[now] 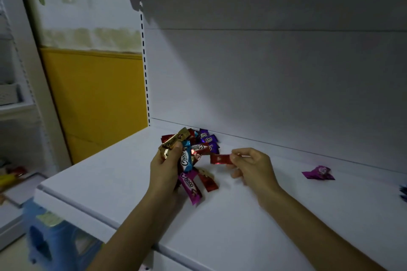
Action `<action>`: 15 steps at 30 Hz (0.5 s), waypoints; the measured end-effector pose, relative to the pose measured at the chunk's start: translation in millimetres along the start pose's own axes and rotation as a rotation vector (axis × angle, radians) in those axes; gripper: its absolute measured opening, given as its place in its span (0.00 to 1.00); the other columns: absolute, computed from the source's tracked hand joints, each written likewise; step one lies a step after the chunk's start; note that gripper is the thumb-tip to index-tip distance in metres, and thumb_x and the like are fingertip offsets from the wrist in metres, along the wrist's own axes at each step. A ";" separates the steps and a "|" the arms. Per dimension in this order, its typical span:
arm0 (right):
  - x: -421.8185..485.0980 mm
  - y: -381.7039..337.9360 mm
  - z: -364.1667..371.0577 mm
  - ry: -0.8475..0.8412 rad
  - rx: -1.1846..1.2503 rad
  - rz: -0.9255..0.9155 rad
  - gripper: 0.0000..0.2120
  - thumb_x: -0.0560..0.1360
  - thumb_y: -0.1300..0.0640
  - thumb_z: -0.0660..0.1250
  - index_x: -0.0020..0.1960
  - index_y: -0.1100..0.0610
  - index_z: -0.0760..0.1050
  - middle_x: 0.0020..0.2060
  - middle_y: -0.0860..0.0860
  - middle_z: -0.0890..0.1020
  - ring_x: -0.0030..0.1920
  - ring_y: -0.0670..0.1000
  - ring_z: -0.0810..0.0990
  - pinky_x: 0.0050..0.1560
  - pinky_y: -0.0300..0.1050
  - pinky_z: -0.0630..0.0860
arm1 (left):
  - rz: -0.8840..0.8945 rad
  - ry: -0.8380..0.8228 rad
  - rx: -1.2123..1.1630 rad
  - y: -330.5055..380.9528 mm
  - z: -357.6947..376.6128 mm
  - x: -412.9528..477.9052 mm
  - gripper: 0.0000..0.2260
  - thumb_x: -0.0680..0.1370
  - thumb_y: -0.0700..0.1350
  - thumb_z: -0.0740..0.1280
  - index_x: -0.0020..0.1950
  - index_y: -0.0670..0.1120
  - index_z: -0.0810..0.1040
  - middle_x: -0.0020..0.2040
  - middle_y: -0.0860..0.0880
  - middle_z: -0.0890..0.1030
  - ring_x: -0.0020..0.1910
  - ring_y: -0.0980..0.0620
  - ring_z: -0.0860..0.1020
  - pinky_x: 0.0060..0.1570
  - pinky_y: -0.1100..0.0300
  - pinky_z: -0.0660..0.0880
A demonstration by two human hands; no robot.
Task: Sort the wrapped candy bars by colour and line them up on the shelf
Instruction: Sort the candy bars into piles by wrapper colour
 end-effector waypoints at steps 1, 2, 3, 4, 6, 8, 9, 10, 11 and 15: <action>-0.9 4.2 4.4 -0.040 -0.068 0.001 0.04 0.75 0.63 0.67 0.50 0.59 0.78 0.33 0.54 0.82 0.22 0.44 0.75 0.23 0.34 0.69 | -0.010 0.000 -0.030 0.7 -2.5 -0.2 0.06 0.80 0.45 0.64 0.55 0.48 0.77 0.44 0.44 0.86 0.41 0.46 0.85 0.42 0.48 0.82; -2.0 7.5 9.6 -0.082 -0.158 -0.017 0.05 0.75 0.62 0.68 0.50 0.59 0.78 0.32 0.54 0.82 0.22 0.44 0.74 0.25 0.35 0.70 | -0.018 -0.006 -0.056 0.9 -3.7 -0.7 0.06 0.80 0.45 0.64 0.55 0.48 0.77 0.42 0.45 0.86 0.39 0.47 0.85 0.37 0.52 0.82; -3.5 9.1 14.9 -0.117 -0.281 -0.059 0.05 0.74 0.60 0.69 0.50 0.58 0.79 0.32 0.53 0.81 0.23 0.44 0.74 0.27 0.38 0.71 | -0.023 -0.005 -0.067 0.3 -5.6 -1.0 0.05 0.80 0.45 0.64 0.54 0.48 0.77 0.41 0.46 0.86 0.37 0.48 0.85 0.33 0.55 0.81; -5.5 9.2 19.5 -0.142 -0.433 -0.114 0.05 0.74 0.57 0.70 0.50 0.55 0.79 0.31 0.50 0.80 0.26 0.45 0.74 0.30 0.39 0.71 | -0.028 -0.004 -0.073 -0.4 -6.2 -1.6 0.04 0.80 0.45 0.64 0.53 0.49 0.76 0.40 0.47 0.86 0.36 0.49 0.85 0.31 0.56 0.80; -9.5 8.3 24.0 -0.137 -0.752 -0.227 0.08 0.74 0.48 0.70 0.51 0.47 0.76 0.32 0.43 0.75 0.31 0.42 0.71 0.31 0.39 0.66 | -0.030 -0.010 -0.073 -1.4 -7.4 -2.8 0.03 0.80 0.45 0.64 0.52 0.50 0.76 0.40 0.47 0.86 0.36 0.49 0.85 0.30 0.57 0.80; -15.8 1.2 22.6 -0.064 -0.926 -0.314 0.07 0.75 0.45 0.67 0.52 0.43 0.74 0.32 0.41 0.70 0.32 0.41 0.70 0.29 0.36 0.60 | -0.034 -0.022 -0.051 -2.1 -7.7 -3.2 0.04 0.80 0.45 0.64 0.53 0.50 0.76 0.42 0.46 0.86 0.38 0.48 0.85 0.34 0.55 0.82; -18.5 -3.4 21.4 -0.027 -0.921 -0.346 0.06 0.76 0.44 0.64 0.50 0.44 0.75 0.31 0.41 0.70 0.32 0.41 0.70 0.28 0.37 0.59 | -0.035 -0.030 -0.041 -2.4 -7.6 -3.4 0.05 0.79 0.46 0.64 0.54 0.50 0.76 0.43 0.45 0.86 0.39 0.47 0.85 0.36 0.54 0.82; -20.0 -7.2 20.1 0.002 -0.857 -0.361 0.09 0.77 0.43 0.62 0.47 0.47 0.76 0.29 0.43 0.71 0.31 0.42 0.71 0.28 0.37 0.61 | -0.037 -0.038 -0.040 -2.5 -6.7 -4.0 0.06 0.79 0.46 0.64 0.56 0.49 0.76 0.45 0.44 0.85 0.41 0.46 0.85 0.38 0.53 0.82; -20.2 -9.1 20.6 -0.002 -0.752 -0.351 0.15 0.77 0.41 0.60 0.44 0.51 0.77 0.27 0.45 0.73 0.30 0.44 0.72 0.29 0.39 0.64 | -0.038 -0.045 -0.042 -2.6 -6.3 -4.4 0.07 0.79 0.46 0.64 0.57 0.48 0.76 0.46 0.43 0.85 0.42 0.44 0.85 0.38 0.52 0.82; -28.6 -8.9 38.6 -0.233 -0.435 -0.182 0.19 0.74 0.42 0.66 0.40 0.58 0.82 0.28 0.50 0.79 0.31 0.44 0.75 0.36 0.43 0.72 | -0.016 -0.071 -0.054 -1.0 -4.1 -5.1 0.07 0.79 0.44 0.64 0.56 0.46 0.77 0.44 0.43 0.85 0.39 0.46 0.85 0.31 0.58 0.80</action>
Point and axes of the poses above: each hand's wrist, its own x-axis towards the middle knuckle, its own z-axis out of the palm, y = z × x, the point moved 5 cm from there along x, towards the middle knuckle
